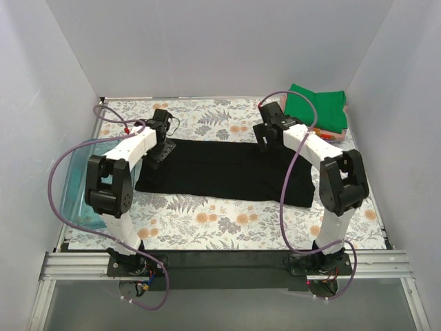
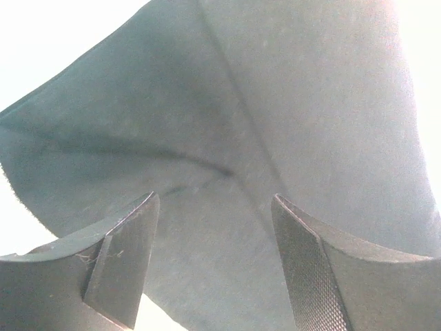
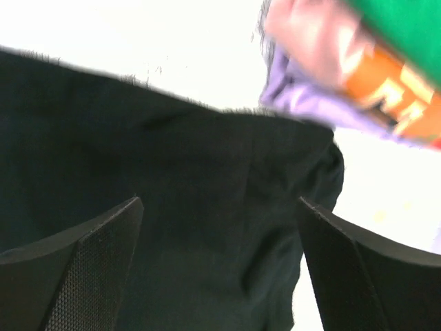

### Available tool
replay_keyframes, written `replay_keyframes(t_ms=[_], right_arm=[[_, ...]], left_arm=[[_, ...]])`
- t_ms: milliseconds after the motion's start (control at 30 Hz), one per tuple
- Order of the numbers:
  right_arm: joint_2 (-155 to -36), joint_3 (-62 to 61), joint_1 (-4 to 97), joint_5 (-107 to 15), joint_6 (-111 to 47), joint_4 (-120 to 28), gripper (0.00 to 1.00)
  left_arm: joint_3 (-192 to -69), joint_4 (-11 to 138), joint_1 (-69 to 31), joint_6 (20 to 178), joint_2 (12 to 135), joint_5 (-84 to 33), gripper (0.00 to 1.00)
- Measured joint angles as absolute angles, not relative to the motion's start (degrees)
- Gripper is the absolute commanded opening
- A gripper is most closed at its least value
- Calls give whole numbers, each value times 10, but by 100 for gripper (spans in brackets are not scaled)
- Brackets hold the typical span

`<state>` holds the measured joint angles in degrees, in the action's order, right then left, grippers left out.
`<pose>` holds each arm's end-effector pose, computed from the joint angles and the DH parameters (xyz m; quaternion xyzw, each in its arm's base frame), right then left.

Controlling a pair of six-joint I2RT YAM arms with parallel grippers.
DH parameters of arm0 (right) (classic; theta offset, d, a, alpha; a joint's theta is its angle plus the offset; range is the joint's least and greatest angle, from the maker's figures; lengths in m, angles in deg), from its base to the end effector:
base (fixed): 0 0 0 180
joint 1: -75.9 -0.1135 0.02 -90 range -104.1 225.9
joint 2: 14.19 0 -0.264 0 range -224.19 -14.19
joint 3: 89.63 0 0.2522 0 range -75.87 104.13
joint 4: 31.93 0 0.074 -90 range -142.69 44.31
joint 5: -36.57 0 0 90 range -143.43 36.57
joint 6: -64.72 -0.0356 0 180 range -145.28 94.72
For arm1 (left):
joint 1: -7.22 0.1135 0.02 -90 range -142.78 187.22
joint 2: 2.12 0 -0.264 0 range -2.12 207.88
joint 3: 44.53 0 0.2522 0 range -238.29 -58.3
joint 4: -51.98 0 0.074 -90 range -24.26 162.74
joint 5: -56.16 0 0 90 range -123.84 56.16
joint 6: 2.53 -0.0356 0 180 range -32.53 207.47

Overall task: Fold and stack the t-shirts
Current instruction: Fold the tshirt

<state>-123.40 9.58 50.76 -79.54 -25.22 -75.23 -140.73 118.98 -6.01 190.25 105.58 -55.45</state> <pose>0.3856 0.1636 0.2340 -0.1323 0.9179 -0.1427 0.3459 0.3620 -0.0716 0.2098 -0.7017 0.6806 0.0154 0.2103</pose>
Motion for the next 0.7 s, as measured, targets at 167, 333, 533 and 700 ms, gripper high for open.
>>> replay_keyframes(t_ms=[167,333,533,700], right_arm=[[-1107,-18,508,-715,-303,-736,99],[-1007,-163,508,-586,-355,-663,98],[-1013,-271,507,-532,-387,-637,98],[-1021,-280,508,-533,-393,-620,98]], left_arm=[[-1313,1162,-69,1890,947,-533,69],[-1226,1142,-98,1891,903,-509,70],[-1187,1133,-101,1894,905,-509,72],[-1190,1109,-89,1898,936,-519,72]])
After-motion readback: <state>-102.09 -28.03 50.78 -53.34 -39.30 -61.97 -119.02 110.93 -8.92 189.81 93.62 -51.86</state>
